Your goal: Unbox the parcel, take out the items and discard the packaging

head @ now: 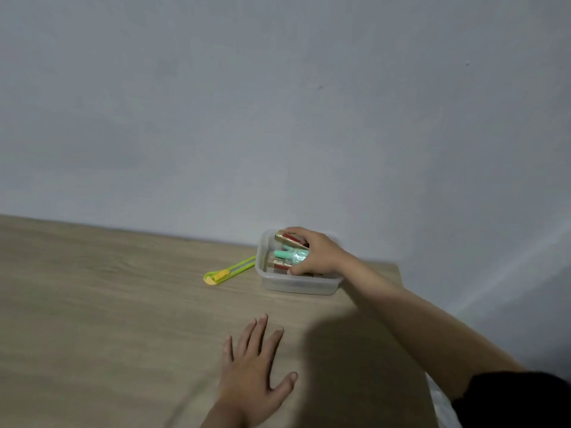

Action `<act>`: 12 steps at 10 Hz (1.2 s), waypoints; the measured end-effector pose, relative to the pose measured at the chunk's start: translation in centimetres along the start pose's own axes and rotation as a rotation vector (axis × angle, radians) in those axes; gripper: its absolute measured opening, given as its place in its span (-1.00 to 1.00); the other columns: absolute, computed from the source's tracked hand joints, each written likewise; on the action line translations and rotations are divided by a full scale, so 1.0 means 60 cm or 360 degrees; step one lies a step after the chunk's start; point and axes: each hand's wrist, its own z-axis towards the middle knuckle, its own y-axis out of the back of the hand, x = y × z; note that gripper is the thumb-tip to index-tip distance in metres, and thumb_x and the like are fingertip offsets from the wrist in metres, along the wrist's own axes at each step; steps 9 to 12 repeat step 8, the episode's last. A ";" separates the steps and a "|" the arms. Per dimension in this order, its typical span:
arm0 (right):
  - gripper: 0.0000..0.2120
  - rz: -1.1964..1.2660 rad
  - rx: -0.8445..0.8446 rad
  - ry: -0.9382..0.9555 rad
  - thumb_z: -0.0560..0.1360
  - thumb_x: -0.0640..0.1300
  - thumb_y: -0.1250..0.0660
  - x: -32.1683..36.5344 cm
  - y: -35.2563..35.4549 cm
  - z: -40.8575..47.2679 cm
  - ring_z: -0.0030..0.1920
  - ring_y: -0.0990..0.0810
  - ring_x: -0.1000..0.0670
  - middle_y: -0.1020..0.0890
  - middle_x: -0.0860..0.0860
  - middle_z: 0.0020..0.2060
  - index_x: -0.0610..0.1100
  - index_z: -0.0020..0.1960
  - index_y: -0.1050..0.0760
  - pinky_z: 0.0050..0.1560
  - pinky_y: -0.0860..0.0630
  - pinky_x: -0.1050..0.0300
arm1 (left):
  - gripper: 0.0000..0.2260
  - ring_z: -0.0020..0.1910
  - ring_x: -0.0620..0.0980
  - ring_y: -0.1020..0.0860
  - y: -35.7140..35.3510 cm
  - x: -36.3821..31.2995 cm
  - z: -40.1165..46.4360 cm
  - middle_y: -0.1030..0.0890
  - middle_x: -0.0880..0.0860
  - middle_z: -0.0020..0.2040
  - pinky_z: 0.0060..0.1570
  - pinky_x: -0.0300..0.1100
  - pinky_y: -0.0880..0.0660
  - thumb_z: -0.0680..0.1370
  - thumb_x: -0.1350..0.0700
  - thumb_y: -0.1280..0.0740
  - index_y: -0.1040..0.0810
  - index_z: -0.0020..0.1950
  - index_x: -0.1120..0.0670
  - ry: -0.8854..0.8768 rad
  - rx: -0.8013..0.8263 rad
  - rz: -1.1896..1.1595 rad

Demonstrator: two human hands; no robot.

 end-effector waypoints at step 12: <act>-0.51 -0.0219 -0.0127 -0.0132 0.36 0.01 -0.48 -0.002 0.011 -0.003 0.25 -0.51 -0.03 -0.56 -0.02 0.25 -0.04 0.27 -0.50 0.24 -0.44 0.10 | -0.34 0.48 -0.12 0.04 -0.004 0.002 0.003 -0.06 -0.10 0.54 0.38 0.16 0.03 0.37 -0.40 -0.16 -0.19 0.43 -0.24 0.0014 -0.0048 -0.0072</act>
